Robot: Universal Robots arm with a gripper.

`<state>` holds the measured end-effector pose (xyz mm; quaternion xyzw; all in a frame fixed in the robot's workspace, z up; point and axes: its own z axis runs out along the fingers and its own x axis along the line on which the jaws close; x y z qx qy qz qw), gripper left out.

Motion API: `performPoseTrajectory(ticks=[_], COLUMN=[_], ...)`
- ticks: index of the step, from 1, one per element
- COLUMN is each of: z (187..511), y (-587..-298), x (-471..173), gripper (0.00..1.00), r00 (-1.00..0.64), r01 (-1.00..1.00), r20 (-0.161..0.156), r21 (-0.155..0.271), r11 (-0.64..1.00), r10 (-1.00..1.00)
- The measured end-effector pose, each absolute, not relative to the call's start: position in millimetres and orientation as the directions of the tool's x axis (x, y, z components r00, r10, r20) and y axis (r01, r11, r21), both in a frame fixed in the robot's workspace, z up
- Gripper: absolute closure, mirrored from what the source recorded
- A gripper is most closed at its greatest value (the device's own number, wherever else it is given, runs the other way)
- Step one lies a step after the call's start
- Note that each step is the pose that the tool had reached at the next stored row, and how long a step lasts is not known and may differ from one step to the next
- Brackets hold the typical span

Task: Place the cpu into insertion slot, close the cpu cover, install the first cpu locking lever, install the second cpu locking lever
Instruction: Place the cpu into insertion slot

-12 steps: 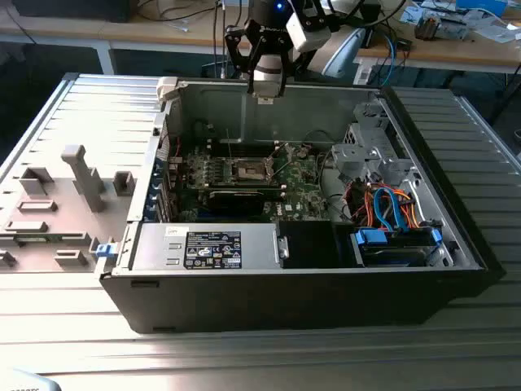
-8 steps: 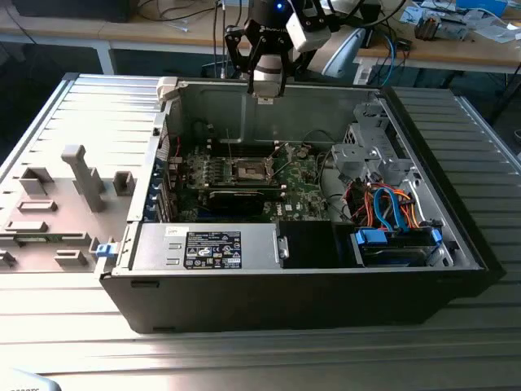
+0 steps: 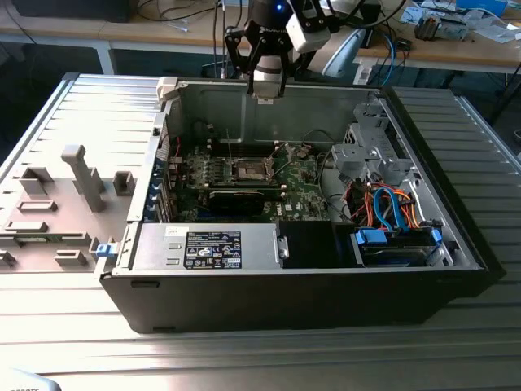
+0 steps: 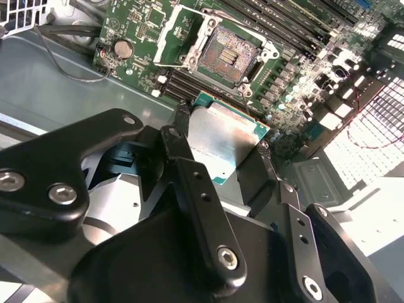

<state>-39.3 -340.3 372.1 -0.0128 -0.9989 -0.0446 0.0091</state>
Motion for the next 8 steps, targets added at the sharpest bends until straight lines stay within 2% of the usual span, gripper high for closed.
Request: performPoseTrajectory(ticks=[8], z=[369.9], y=[-340.3], x=[-39.3], gripper=[0.46], r00=[-1.0], r01=[0.026], r20=[0.019], r21=[0.089], r11=[0.996], r10=[0.025])
